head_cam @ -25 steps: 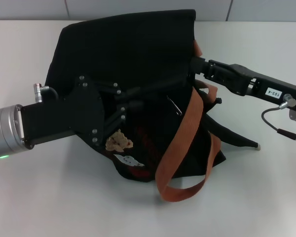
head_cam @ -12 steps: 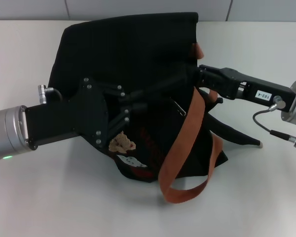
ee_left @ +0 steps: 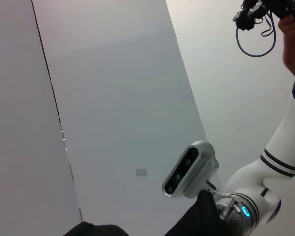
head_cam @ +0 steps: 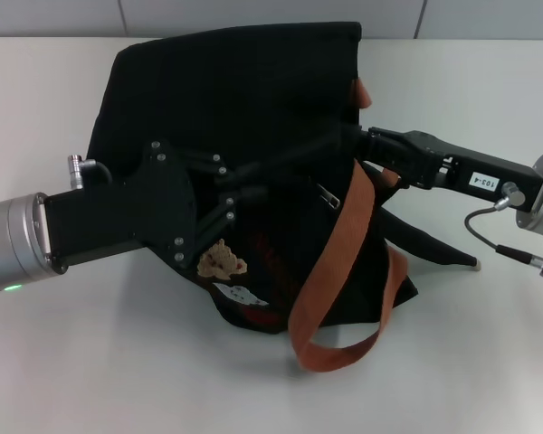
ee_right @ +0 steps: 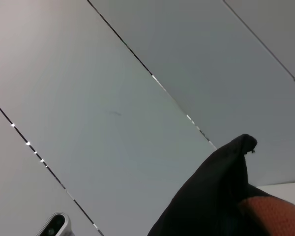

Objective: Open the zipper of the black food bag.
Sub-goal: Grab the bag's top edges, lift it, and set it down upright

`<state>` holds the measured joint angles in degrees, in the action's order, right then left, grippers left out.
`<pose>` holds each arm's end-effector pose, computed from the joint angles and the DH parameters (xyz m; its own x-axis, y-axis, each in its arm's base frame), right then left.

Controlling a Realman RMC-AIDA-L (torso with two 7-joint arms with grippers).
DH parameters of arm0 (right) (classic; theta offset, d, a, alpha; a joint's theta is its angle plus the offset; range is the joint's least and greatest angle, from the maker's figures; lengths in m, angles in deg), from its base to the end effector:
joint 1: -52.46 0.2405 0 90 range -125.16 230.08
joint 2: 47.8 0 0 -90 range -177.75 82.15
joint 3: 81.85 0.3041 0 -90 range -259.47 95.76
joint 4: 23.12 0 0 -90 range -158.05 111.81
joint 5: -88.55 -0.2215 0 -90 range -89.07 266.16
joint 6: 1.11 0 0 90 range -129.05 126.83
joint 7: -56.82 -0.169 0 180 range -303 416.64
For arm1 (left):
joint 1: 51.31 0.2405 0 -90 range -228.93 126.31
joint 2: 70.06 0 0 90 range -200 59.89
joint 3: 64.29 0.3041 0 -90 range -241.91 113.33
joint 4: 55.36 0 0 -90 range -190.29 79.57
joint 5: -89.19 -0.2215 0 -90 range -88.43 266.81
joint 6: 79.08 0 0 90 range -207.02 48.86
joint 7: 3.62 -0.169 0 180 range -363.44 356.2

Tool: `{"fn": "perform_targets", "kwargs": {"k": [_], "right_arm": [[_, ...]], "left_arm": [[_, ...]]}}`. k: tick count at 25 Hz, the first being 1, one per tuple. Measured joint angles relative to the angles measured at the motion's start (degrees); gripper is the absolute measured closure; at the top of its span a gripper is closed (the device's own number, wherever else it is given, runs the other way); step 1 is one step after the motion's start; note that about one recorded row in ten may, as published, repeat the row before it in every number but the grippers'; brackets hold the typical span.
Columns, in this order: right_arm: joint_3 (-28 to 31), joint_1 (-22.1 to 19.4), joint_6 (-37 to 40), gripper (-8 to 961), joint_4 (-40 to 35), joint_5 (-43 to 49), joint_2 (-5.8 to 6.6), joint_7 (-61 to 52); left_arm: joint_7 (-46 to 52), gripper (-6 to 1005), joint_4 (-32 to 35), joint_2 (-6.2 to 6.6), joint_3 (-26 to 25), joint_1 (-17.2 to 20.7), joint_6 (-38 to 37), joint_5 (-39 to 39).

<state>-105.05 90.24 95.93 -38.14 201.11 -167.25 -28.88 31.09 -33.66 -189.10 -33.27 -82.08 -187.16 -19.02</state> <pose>0.2421 0.3628 -0.0738 0.3811 -0.5751 -0.7239 -0.5846 -0.7565 0.2931 -0.2622 0.3178 -0.0492 0.6488 -0.2779 0.7084 -0.0192 -0.9366 -0.3498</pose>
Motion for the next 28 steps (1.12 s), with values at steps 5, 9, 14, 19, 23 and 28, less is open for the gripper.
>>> {"fn": "perform_targets", "kwargs": {"k": [5,9,14,19,23,28], "right_arm": [[0.34,-0.98,0.24,867,-0.01,0.0,0.04,0.01],[0.53,-1.68,0.33,910,-0.01,0.01,0.06,0.06],[0.63,-2.75,0.4,946,-0.01,-0.06,0.09,0.52],[0.86,-3.47,0.2,934,0.04,-0.85,0.07,1.12],[0.8,-3.59,1.09,899,0.39,-3.35,0.08,2.98],[0.45,-2.8,2.36,855,1.08,-5.98,0.07,3.78]], "left_arm": [[0.0,908,0.01,0.03,-0.12,0.07,0.32,0.81],[0.01,908,0.01,0.1,-0.14,0.38,0.35,1.69],[0.01,908,0.01,0.13,-0.17,0.94,0.34,3.09],[0.0,908,0.01,0.13,-0.17,0.99,0.32,3.15],[0.0,908,-0.05,0.13,0.11,0.98,0.29,3.19],[-1.41,908,-1.25,0.06,-0.03,0.84,0.27,3.2]]}}
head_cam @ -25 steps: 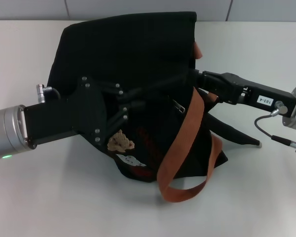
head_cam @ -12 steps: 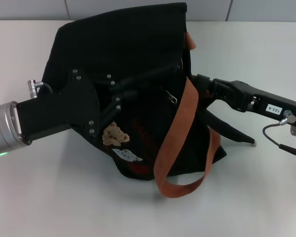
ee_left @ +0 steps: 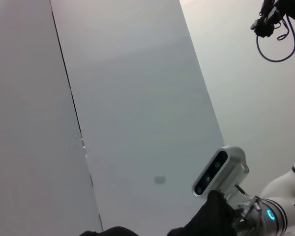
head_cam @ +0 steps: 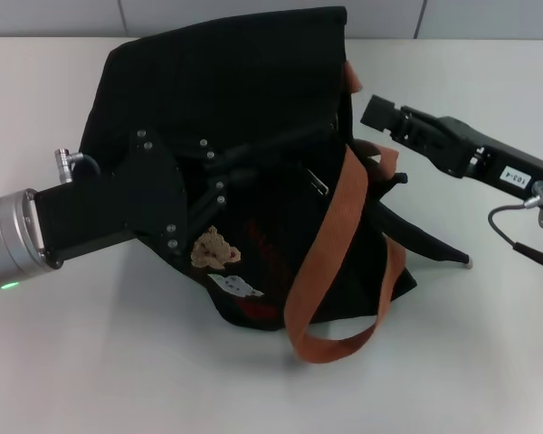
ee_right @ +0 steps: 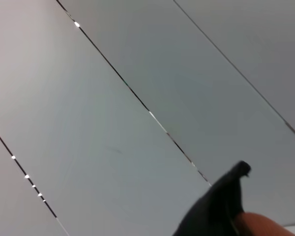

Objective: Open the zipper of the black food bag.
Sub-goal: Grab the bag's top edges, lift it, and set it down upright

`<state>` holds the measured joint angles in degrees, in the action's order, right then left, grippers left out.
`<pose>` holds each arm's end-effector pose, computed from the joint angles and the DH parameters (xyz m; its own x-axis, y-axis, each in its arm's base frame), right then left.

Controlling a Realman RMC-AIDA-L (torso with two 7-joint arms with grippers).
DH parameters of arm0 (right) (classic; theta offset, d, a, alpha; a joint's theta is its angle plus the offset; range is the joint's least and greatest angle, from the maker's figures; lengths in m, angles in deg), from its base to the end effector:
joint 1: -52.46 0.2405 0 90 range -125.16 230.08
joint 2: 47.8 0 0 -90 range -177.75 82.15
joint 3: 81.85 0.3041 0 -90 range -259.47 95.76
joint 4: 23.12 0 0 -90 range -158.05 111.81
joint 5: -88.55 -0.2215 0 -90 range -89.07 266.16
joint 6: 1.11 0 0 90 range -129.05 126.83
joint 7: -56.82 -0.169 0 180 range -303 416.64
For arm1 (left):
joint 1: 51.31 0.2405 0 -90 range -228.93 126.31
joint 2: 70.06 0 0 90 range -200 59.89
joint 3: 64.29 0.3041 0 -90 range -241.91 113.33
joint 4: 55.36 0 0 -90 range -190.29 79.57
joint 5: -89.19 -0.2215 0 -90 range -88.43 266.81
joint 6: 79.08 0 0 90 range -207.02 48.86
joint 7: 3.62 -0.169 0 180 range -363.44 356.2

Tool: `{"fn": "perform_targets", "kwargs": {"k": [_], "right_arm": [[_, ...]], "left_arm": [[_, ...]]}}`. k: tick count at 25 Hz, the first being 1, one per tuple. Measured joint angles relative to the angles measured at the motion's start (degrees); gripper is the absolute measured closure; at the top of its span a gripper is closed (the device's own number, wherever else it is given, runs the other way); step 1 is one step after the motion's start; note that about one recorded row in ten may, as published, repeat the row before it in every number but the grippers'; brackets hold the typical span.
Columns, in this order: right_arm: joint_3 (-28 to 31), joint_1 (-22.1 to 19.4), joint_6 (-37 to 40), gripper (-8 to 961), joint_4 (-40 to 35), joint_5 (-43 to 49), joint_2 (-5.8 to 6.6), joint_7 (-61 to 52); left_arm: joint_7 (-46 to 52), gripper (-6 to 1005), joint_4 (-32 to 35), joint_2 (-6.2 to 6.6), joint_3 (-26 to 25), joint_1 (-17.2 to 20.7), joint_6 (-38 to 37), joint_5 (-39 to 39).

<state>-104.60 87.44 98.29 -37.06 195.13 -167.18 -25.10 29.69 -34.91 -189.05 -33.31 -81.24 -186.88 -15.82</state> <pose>0.2504 0.3553 -0.0601 0.3055 -0.5014 -0.8095 -0.5760 -0.7742 0.2622 -0.2642 0.3179 -0.0458 0.6268 -0.2974 0.7201 0.0181 -0.9185 -0.3951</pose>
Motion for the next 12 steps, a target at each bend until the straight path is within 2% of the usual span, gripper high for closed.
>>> {"fn": "perform_targets", "kwargs": {"k": [2,8,12], "right_arm": [[-0.2,1.38,-0.16,837,0.11,-0.09,0.02,-0.16],[-0.39,3.69,-2.92,625,1.6,0.1,-0.02,-0.27],[-1.47,4.55,-6.85,615,3.09,0.26,-0.14,0.34]], "left_arm": [[-0.92,908,-0.86,0.06,-0.08,-0.15,-0.01,0.0],[-1.62,908,-1.03,0.02,-0.06,-0.32,0.03,0.0],[-1.7,908,-1.03,0.0,-0.05,-0.4,-0.12,-0.02]]}}
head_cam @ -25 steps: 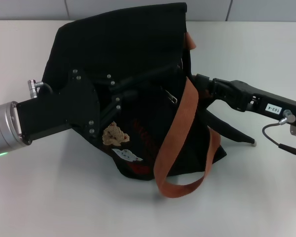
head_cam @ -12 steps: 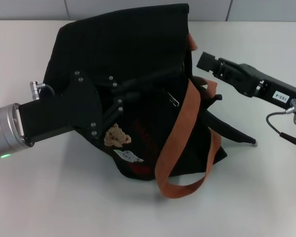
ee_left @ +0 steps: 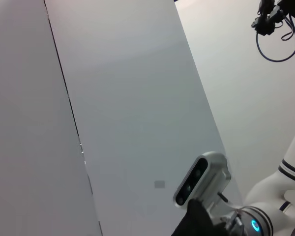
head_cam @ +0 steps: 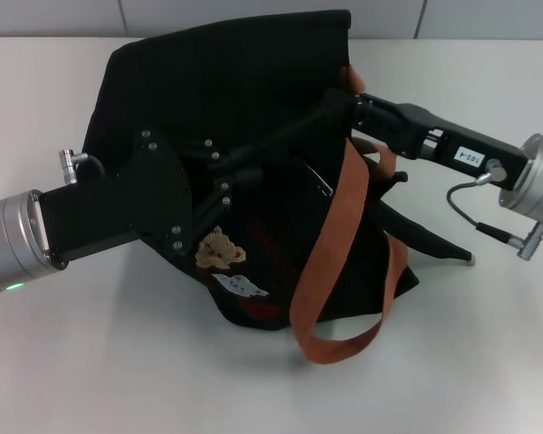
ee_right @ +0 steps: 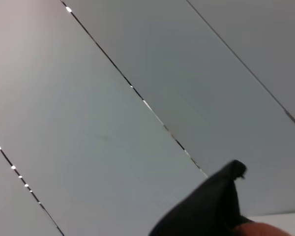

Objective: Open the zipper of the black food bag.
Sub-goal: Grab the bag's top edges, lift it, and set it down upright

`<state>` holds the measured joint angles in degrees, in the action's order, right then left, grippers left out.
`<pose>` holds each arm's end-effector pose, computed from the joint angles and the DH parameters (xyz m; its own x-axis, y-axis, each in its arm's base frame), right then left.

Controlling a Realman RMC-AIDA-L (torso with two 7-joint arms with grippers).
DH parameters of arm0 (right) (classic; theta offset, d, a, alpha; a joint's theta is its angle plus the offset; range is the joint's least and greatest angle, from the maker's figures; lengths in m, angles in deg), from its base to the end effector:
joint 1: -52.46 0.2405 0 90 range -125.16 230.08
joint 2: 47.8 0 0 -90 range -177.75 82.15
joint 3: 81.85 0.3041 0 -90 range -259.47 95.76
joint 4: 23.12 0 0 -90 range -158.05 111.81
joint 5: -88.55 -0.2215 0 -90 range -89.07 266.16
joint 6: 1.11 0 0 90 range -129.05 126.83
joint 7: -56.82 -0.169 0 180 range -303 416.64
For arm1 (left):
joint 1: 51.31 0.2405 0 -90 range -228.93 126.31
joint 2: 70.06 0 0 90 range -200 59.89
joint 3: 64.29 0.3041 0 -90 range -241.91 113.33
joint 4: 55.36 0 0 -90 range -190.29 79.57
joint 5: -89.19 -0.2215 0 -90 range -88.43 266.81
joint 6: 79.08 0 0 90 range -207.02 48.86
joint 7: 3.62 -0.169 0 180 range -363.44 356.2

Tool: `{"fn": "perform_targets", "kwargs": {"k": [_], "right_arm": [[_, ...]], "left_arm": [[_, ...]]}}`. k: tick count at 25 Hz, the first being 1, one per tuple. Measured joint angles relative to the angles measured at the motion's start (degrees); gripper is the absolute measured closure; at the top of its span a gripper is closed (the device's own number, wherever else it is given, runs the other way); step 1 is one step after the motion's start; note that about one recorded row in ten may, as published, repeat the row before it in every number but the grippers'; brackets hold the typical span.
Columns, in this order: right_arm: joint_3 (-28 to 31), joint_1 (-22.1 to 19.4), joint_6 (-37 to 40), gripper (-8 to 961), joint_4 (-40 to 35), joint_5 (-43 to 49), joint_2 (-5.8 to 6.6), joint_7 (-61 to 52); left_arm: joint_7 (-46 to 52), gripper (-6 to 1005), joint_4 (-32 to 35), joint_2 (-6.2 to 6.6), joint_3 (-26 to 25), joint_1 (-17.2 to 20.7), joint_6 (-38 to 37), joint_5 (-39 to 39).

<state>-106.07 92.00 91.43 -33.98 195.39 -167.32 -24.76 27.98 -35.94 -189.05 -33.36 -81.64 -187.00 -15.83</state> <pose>0.2316 0.3782 -0.0812 0.3457 -0.5272 -0.7763 -0.5996 -0.7604 0.2494 -0.2618 0.3177 -0.0481 0.6181 -0.3163 0.7197 0.0045 -0.9140 -0.4056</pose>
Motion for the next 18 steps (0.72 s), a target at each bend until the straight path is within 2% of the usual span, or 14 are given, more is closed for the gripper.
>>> {"fn": "perform_targets", "kwargs": {"k": [6,18], "right_arm": [[-0.25,-0.38,-1.04,614,0.42,-0.25,-0.07,1.27],[2.61,-5.73,-1.16,608,0.13,-2.48,0.16,2.84]], "left_arm": [[-0.8,908,0.0,-0.01,0.01,-0.31,-0.14,0.07],[-0.8,908,0.0,0.11,-0.06,0.27,0.02,3.14]]}}
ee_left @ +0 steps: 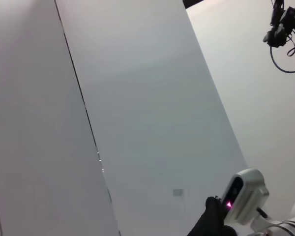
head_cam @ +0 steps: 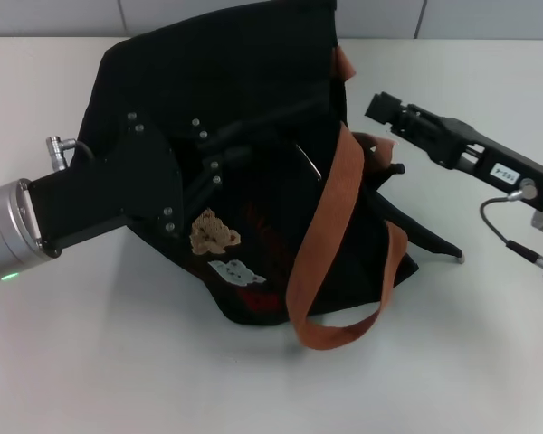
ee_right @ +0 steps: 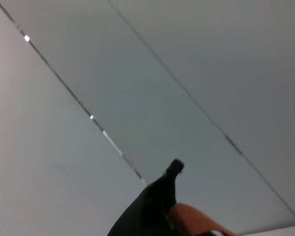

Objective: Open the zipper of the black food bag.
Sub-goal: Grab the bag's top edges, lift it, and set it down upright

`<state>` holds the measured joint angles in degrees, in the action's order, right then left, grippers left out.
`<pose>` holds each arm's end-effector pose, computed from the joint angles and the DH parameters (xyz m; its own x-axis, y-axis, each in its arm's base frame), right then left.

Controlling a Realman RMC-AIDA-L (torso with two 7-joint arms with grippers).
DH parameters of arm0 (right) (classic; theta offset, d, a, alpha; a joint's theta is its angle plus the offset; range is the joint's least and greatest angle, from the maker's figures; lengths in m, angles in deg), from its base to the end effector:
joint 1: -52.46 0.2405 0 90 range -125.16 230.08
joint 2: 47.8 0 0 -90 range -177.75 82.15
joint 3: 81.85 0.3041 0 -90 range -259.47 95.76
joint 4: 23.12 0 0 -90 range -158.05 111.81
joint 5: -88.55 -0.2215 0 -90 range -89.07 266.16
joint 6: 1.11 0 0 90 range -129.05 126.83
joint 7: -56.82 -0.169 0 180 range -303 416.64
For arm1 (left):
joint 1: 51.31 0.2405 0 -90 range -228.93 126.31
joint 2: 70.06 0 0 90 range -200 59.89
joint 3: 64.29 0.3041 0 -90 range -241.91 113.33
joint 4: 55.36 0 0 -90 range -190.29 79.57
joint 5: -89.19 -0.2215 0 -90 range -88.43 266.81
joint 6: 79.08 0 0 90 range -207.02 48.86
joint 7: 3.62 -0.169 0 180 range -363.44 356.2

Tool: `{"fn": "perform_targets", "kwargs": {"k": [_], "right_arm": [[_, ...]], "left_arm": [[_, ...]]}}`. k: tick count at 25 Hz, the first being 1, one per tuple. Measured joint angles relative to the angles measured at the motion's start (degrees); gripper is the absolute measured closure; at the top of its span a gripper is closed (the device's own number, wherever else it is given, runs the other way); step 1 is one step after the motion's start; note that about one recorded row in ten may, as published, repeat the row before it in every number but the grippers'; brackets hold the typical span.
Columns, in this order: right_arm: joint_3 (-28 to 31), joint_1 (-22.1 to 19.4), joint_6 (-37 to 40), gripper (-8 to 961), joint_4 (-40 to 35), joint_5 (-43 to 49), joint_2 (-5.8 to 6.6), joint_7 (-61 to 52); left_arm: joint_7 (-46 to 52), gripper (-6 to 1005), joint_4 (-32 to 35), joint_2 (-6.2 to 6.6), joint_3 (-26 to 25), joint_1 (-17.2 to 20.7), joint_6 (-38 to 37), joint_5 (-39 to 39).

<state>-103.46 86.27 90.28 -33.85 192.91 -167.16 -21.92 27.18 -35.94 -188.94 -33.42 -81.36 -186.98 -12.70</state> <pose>0.2712 0.3645 -0.0702 0.2703 -0.4842 -0.8322 -0.6882 -0.7016 0.1847 -0.2612 0.3221 -0.0407 0.6001 -0.3493 0.7196 0.0256 -0.8908 -0.4537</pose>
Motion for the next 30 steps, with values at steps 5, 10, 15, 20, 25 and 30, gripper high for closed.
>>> {"fn": "perform_targets", "kwargs": {"k": [5,10,15,20,25,30], "right_arm": [[-0.22,-1.23,2.11,600,-0.82,-1.11,0.1,2.88],[-0.46,-2.43,3.39,591,0.6,-1.11,-0.07,24.87],[-0.01,-3.96,3.3,582,10.34,-3.42,-0.29,56.44],[1.82,-4.08,0.9,548,21.36,-7.88,-0.45,83.07],[5.25,-3.67,-3.66,470,27.47,-8.21,-0.48,100.96],[5.24,-4.21,-4.22,471,28.48,-8.14,-0.5,110.09]], "left_arm": [[0.0,908,0.0,0.03,0.1,0.08,0.03,0.31],[0.02,908,-0.08,-0.1,0.32,0.08,0.09,0.35],[0.04,908,-0.69,-0.14,0.37,0.0,0.18,0.38],[0.05,908,-1.59,-0.21,0.48,-0.42,0.25,0.38],[0.13,908,-2.17,-0.21,0.53,-0.59,0.28,0.38],[0.29,908,-2.29,-0.2,0.53,-0.63,0.28,0.38]]}}
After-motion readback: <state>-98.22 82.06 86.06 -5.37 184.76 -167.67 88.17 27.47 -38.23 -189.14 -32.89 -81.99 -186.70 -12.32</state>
